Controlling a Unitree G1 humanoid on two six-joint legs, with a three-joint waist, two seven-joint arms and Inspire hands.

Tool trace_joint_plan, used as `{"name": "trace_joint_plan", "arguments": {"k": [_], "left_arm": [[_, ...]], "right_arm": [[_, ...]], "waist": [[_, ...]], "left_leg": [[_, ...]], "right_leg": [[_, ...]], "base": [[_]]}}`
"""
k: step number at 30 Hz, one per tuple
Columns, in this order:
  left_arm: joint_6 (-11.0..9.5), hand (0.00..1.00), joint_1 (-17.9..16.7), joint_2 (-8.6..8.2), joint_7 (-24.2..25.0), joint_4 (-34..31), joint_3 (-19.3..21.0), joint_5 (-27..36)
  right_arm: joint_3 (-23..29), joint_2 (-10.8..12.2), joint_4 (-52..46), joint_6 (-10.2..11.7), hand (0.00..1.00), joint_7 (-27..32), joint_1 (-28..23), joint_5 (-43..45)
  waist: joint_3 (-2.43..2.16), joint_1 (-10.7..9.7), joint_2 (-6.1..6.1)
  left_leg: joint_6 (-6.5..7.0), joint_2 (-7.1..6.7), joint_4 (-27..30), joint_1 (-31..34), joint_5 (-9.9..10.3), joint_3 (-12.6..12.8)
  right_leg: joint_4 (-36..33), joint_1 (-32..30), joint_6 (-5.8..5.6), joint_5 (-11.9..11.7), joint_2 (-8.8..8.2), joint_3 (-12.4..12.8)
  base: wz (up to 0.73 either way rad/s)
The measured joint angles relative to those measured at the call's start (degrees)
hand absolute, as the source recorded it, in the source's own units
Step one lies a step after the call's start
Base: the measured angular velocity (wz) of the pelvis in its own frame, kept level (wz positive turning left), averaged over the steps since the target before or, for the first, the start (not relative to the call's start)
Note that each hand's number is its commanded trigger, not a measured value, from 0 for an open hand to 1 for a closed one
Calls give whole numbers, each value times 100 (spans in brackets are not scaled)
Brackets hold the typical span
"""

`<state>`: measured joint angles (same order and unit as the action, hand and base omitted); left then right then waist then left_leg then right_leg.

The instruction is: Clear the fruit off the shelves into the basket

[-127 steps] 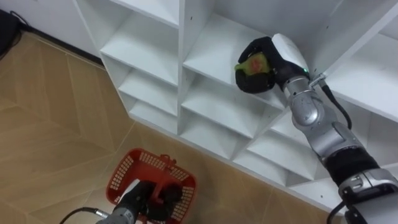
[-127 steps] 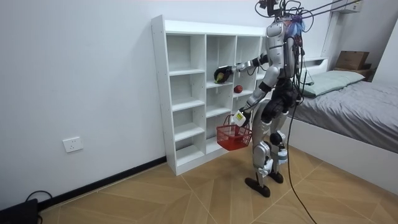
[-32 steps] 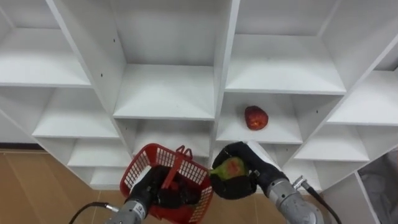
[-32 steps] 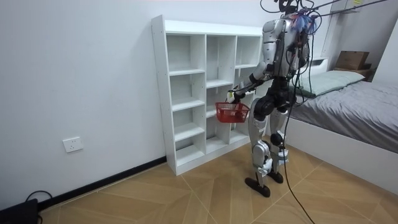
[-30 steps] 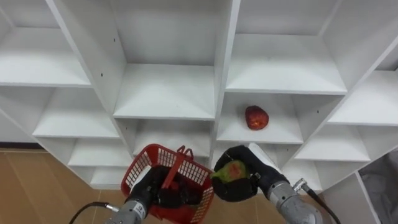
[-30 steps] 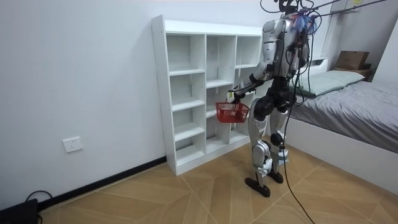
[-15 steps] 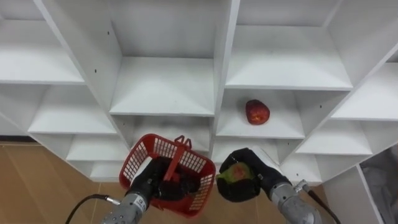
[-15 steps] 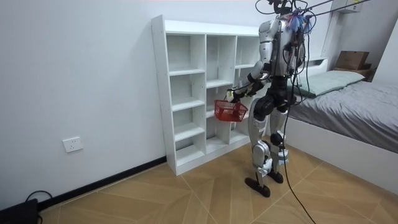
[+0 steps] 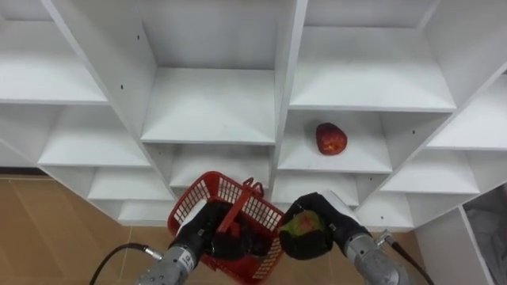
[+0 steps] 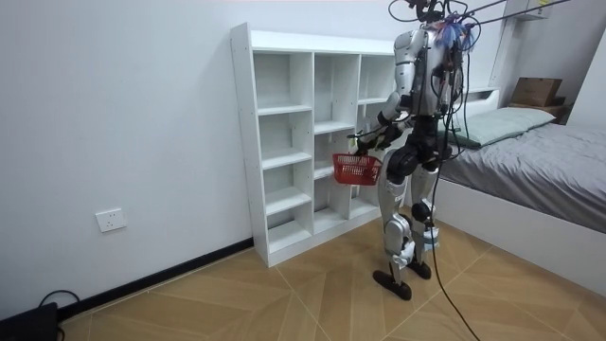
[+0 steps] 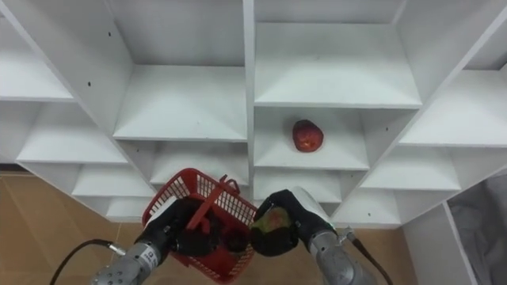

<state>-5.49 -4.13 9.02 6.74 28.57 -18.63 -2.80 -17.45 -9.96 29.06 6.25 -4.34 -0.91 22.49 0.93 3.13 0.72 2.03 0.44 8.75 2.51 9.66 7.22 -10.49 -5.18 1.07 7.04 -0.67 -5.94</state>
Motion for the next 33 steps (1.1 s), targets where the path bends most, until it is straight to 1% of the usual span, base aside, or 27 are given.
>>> {"name": "trace_joint_plan", "arguments": {"k": [1,4,9,14,19,22,29,31,32,33], "left_arm": [[0,100,0,54,38,0,-65,-4],[0,100,-1,71,155,2,-109,-8],[9,100,-1,91,184,69,-194,-10],[12,100,0,88,299,69,-243,-12],[12,100,19,88,377,66,-297,-10],[12,100,78,62,416,34,-306,-10],[12,100,145,76,420,-34,-310,-14],[12,100,145,84,407,-43,-310,-13],[12,100,145,85,401,-43,-309,-13],[12,100,145,85,395,-43,-309,-13]], "right_arm": [[-41,21,9,0,100,0,41,7],[-124,32,18,0,100,0,125,9],[-291,43,16,-1,100,3,198,25],[-391,88,12,-3,100,-5,217,28],[-399,127,14,-3,100,-3,221,30],[-420,126,14,-3,100,-4,221,30],[-447,129,13,-3,100,8,319,30],[-493,128,12,-3,21,8,325,28],[-499,128,12,-3,0,7,325,29],[-505,128,12,-3,0,3,331,29]], "waist": [[0,-3,1],[-1,-21,3],[-1,-29,6],[-1,-47,6],[0,-135,5],[0,-140,4],[0,-130,-2],[-1,-129,-3],[0,-125,-5],[1,-123,-10]], "left_leg": [[0,2,0,-1,0,0],[0,-5,4,-3,0,2],[0,-4,19,-6,0,0],[0,-7,46,2,0,8],[0,-8,60,8,0,8],[0,-5,62,9,0,8],[0,-8,66,12,0,-11],[0,-7,66,11,0,0],[0,-7,65,11,0,-1],[0,-6,63,11,0,-2]], "right_leg": [[-9,-6,0,0,0,-2],[-13,-5,0,1,0,-7],[-13,7,0,1,-19,-18],[-14,8,1,2,-21,-21],[-15,8,1,2,-19,-18],[-15,6,1,2,-18,-17],[-15,6,2,2,-15,-18],[-18,5,2,2,-10,-12],[-19,3,2,2,-6,-11],[-20,2,2,2,3,-9]], "base": [[0],[0],[0],[0],[0],[0],[0],[0],[0],[0]]}}
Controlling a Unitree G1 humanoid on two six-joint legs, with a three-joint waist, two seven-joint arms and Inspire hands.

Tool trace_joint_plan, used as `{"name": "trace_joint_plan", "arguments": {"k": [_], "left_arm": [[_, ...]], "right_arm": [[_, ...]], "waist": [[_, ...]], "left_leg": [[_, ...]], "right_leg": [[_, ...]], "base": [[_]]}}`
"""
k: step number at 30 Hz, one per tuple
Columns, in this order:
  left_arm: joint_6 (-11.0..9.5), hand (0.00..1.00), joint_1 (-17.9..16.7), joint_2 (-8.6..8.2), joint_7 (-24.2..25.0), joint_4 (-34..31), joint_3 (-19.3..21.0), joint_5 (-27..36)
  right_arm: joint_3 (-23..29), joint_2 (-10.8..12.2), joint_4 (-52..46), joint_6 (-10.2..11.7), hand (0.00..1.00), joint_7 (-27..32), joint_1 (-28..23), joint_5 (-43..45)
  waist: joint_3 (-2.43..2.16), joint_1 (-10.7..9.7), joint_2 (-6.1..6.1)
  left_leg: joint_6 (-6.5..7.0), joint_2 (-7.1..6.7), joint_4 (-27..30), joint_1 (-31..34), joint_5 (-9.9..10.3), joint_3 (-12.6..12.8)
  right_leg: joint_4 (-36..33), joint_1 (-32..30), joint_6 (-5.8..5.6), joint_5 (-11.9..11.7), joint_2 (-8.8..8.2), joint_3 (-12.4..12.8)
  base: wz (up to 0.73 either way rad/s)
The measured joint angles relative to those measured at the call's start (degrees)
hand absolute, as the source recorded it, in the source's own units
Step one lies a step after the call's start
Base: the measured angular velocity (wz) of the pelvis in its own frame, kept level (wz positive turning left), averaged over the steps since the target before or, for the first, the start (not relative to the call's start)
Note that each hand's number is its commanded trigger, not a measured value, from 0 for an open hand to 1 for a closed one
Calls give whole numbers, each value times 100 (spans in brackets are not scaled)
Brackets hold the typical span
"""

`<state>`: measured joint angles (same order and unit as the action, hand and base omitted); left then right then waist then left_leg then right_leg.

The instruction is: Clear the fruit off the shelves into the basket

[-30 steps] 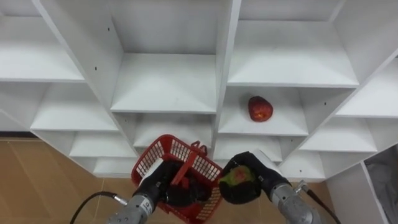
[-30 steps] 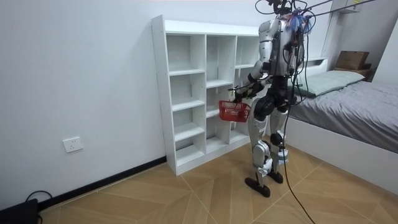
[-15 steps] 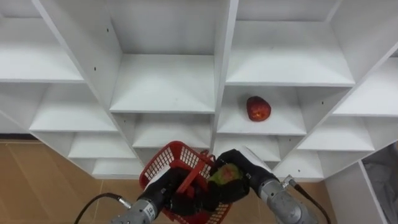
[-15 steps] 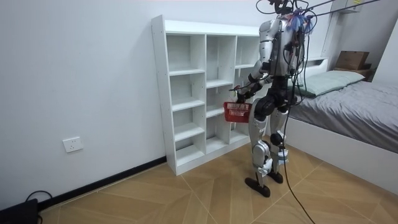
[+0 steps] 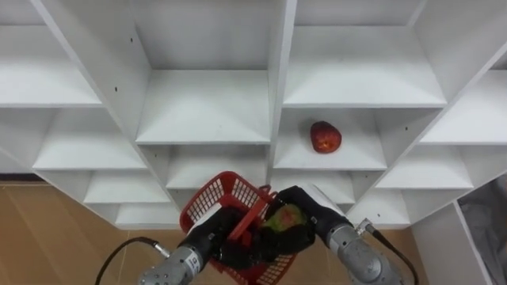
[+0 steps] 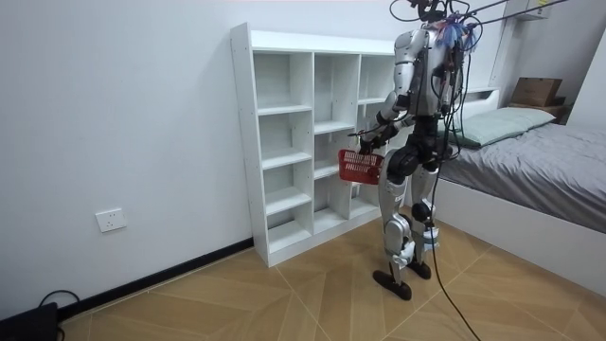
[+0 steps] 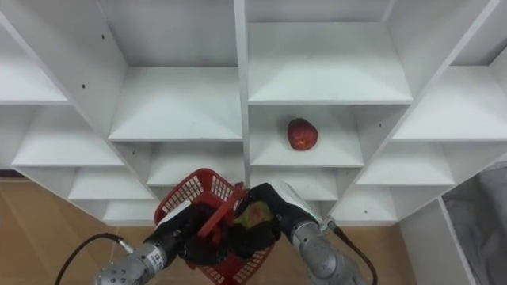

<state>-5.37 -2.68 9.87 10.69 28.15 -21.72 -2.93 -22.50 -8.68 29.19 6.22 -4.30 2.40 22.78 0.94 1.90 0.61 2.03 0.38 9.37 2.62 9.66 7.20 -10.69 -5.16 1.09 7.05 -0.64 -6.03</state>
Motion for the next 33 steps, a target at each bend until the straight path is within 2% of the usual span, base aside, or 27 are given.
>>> {"name": "trace_joint_plan", "arguments": {"k": [6,33], "left_arm": [[0,100,1,-4,-50,0,-2,-1],[0,100,3,-2,-225,3,-8,-1]], "right_arm": [[-49,-4,0,11,0,-25,80,0],[-226,-8,3,12,0,-20,82,-7]], "waist": [[-1,-5,-34],[0,-7,-35]], "left_leg": [[0,3,-1,-10,0,-1],[1,0,-9,-15,0,-1]], "right_leg": [[-12,0,2,-1,3,44],[-17,3,2,-1,4,16]], "base": [[0],[0]]}}
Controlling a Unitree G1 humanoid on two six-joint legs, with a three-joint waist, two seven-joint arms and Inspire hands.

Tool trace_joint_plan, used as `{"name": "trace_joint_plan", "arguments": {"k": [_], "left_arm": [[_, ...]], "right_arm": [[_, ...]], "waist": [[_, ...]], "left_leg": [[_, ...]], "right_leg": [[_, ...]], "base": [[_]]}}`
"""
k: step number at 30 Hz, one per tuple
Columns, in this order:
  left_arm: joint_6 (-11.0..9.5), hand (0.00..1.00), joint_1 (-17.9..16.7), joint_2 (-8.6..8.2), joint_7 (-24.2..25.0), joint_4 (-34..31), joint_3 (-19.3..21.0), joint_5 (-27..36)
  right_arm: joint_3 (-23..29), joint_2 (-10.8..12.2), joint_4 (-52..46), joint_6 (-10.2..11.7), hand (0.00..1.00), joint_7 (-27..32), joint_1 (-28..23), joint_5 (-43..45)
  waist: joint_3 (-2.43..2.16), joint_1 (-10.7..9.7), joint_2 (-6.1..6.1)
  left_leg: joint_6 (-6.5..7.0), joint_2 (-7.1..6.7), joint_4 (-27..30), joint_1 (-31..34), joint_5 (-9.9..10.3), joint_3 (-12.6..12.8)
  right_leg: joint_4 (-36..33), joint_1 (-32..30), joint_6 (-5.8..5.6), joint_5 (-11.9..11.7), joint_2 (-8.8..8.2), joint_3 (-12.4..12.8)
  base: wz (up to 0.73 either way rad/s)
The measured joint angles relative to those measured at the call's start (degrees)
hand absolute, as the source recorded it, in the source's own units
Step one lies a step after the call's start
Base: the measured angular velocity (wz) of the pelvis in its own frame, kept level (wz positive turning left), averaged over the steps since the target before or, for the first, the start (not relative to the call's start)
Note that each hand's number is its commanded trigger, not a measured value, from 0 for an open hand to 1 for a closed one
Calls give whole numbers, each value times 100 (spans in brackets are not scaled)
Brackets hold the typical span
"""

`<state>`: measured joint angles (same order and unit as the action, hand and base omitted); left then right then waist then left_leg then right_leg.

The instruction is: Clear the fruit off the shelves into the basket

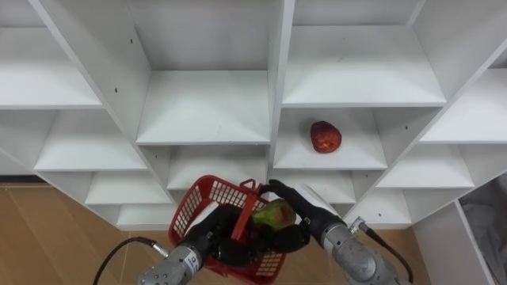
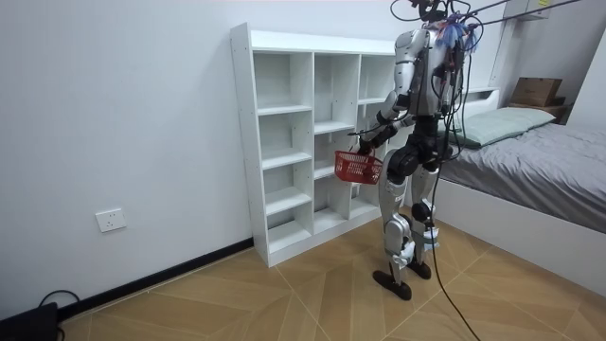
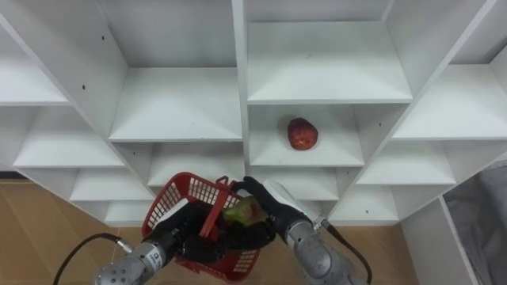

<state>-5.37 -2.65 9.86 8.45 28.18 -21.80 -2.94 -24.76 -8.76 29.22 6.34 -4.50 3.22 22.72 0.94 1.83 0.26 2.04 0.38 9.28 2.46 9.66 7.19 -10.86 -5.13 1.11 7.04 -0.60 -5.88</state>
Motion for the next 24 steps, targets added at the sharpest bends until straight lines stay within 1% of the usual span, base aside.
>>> {"name": "trace_joint_plan", "arguments": {"k": [19,24], "left_arm": [[0,100,-5,-14,-45,8,-5,1],[0,100,-4,-51,-46,8,271,-8]], "right_arm": [[64,-17,-31,-11,0,-53,-8,1],[129,-32,-52,-14,0,-232,-11,3]], "waist": [[-5,10,0],[-16,20,-3]], "left_leg": [[0,2,-17,-4,0,12],[0,6,-7,-23,0,11]], "right_leg": [[26,3,0,0,12,15],[18,14,3,-2,-9,20]], "base": [[0],[0]]}}
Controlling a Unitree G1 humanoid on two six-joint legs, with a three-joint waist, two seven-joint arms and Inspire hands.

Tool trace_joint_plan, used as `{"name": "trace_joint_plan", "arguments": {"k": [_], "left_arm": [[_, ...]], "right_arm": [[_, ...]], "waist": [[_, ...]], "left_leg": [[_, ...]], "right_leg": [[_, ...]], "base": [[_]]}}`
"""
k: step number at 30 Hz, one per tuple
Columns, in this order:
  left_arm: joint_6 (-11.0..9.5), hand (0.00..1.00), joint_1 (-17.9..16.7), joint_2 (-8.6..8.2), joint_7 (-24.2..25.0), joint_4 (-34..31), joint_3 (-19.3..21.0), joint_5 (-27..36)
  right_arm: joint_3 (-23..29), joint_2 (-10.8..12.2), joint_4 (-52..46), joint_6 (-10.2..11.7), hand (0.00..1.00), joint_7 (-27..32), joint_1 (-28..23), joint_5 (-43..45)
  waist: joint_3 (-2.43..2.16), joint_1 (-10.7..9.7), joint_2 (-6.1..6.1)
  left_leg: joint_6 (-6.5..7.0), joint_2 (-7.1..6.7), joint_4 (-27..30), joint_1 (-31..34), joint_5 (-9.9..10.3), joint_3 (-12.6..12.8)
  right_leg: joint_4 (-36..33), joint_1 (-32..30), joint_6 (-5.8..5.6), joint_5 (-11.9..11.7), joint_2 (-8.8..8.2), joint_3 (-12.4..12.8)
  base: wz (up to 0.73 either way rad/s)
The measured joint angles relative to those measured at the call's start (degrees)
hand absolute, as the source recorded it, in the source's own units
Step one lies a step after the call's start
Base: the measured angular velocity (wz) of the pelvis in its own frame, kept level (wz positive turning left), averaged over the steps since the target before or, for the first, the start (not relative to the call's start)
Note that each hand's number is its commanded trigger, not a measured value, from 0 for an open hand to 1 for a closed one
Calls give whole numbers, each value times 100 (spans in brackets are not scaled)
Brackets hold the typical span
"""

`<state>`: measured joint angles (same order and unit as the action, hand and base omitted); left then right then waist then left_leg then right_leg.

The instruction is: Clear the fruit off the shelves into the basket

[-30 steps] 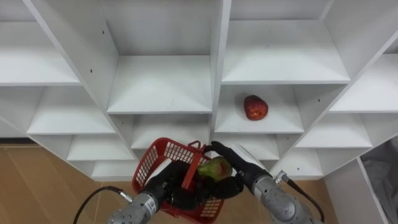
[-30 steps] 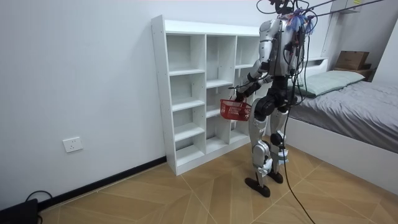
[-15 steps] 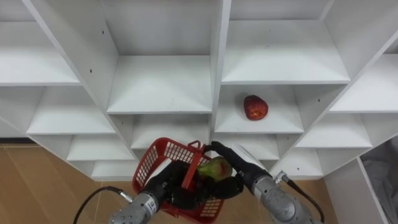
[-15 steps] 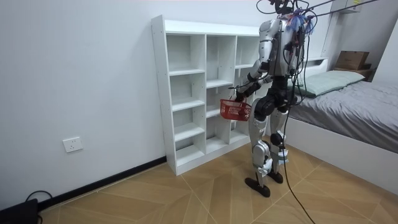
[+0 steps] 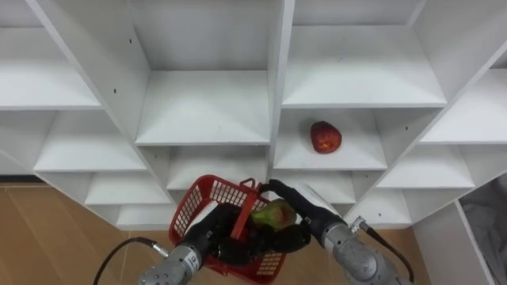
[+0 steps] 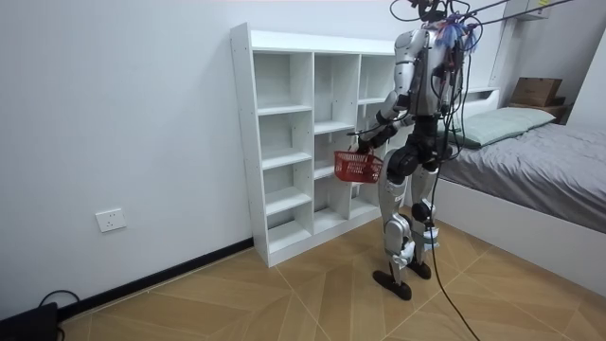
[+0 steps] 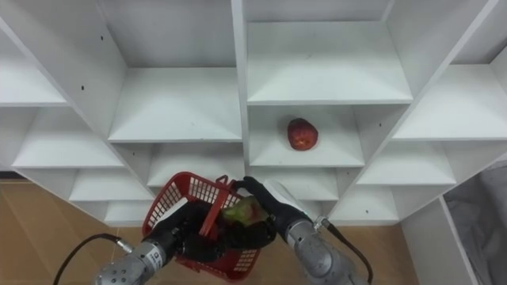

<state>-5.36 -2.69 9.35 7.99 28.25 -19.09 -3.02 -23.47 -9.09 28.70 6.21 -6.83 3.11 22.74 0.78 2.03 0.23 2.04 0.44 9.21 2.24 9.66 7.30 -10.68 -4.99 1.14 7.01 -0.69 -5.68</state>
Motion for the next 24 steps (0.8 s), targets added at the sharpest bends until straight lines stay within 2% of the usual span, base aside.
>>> {"name": "trace_joint_plan", "arguments": {"k": [6,10,15,19,24], "left_arm": [[3,100,-8,61,-9,1,145,8],[5,100,-13,57,7,-12,337,-54],[5,100,-10,145,-8,-22,353,-157],[6,100,-11,168,-11,-21,353,-170],[6,100,-11,167,-8,-19,349,-166]], "right_arm": [[0,-76,-54,-9,0,-389,-57,-45],[-3,-201,-478,-11,0,-650,-298,-45],[0,-315,-766,-16,0,-980,-572,-46],[0,-342,-766,-110,0,-1247,-701,-45],[1,-379,-766,-137,0,-1395,-714,-45]], "waist": [[-7,-6,7],[-26,10,57],[-37,11,141],[-32,21,212],[-29,20,217]], "left_leg": [[0,4,19,-70,0,0],[-1,1,1,-130,1,8],[-1,-1,-4,-203,2,20],[-1,3,-4,-203,2,37],[-2,8,-4,-204,2,44]], "right_leg": [[-16,68,5,-3,-8,3],[-6,116,3,-2,6,72],[9,186,1,0,7,91],[6,181,2,0,14,99],[4,175,2,-1,15,108]], "base": [[0],[-2],[-1],[0],[0]]}}
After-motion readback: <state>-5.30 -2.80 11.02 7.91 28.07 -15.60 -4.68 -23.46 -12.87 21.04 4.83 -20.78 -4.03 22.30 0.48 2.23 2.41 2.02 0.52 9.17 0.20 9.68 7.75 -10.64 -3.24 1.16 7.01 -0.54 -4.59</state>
